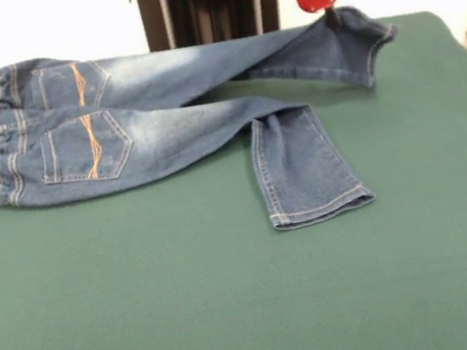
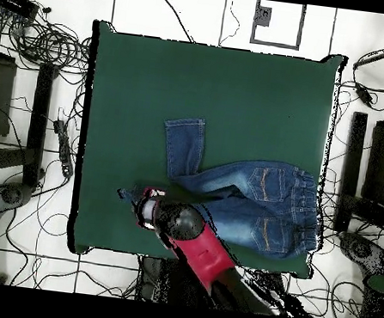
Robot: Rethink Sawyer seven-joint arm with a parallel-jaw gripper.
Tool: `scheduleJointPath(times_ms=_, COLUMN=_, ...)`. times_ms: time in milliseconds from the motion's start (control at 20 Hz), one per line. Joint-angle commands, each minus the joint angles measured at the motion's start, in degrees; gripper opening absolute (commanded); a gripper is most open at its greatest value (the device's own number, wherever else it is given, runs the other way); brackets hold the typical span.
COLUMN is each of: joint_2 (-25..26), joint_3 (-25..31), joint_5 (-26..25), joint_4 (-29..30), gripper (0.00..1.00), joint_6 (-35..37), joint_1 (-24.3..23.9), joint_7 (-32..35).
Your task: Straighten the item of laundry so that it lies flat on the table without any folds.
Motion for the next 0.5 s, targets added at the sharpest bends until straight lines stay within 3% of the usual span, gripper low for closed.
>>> scheduleJointPath(times_ms=50, joint_2=11.18, joint_3=17.68, joint_5=-3.62, joint_4=6.15, gripper=0.0, joint_6=8.38, joint_1=-14.01, joint_7=-7.41)
scheduleJointPath(times_ms=150, joint_2=16.69, joint_3=12.73, joint_5=-11.14, joint_4=1.27, gripper=0.0, joint_6=14.34, joint_1=-17.58, joint_7=-14.69)
scheduleJointPath(times_ms=250, joint_2=26.32, joint_3=7.3, joint_5=-20.66, joint_4=-9.91, gripper=0.0, joint_6=27.25, joint_1=-21.55, joint_7=-24.06)
scheduleJointPath(times_ms=300, joint_2=32.48, joint_3=4.27, joint_5=-26.92, joint_4=-19.76, gripper=0.0, joint_6=36.7, joint_1=-22.88, joint_7=-29.77)
scheduleJointPath(times_ms=500, joint_2=44.48, joint_3=3.16, joint_5=-40.38, joint_4=-44.87, gripper=0.0, joint_6=58.01, joint_1=-23.09, joint_7=-39.2)
